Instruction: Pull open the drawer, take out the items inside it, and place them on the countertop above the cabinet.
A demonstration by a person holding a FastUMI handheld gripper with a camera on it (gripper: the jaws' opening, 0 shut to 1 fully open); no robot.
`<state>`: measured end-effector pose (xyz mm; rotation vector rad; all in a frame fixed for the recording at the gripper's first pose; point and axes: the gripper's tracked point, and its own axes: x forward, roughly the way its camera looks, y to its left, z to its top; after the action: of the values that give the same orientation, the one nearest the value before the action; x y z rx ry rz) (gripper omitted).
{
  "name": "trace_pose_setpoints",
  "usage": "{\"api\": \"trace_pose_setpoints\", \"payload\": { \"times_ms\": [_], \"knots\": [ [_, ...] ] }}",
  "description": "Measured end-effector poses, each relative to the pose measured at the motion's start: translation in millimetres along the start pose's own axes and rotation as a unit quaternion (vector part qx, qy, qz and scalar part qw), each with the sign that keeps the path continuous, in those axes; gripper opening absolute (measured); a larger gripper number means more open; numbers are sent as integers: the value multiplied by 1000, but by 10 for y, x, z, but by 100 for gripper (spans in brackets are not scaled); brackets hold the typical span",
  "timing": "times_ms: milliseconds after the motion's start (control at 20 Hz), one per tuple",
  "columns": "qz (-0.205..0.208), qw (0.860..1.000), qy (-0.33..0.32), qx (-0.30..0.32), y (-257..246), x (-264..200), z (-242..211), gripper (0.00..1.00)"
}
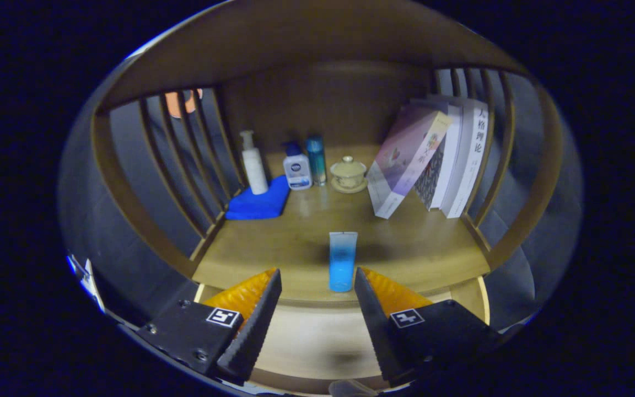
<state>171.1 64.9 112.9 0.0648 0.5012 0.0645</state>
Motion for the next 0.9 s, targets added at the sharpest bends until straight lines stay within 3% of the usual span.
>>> {"api": "trace_pose_setpoints", "payload": {
  "times_ms": [250, 350, 500, 700, 900],
  "knots": [
    [11, 992, -123, -14, 51, -618, -125, 86],
    [17, 988, -153, -18, 33, -835, -287, 100],
    [8, 980, -196, -33, 10, -1170, -555, 99],
    [18, 974, -221, -52, 46, -1377, -1020, 99],
    [-3, 973, -220, -62, -45, -1382, -1642, 99]
  ]
}}
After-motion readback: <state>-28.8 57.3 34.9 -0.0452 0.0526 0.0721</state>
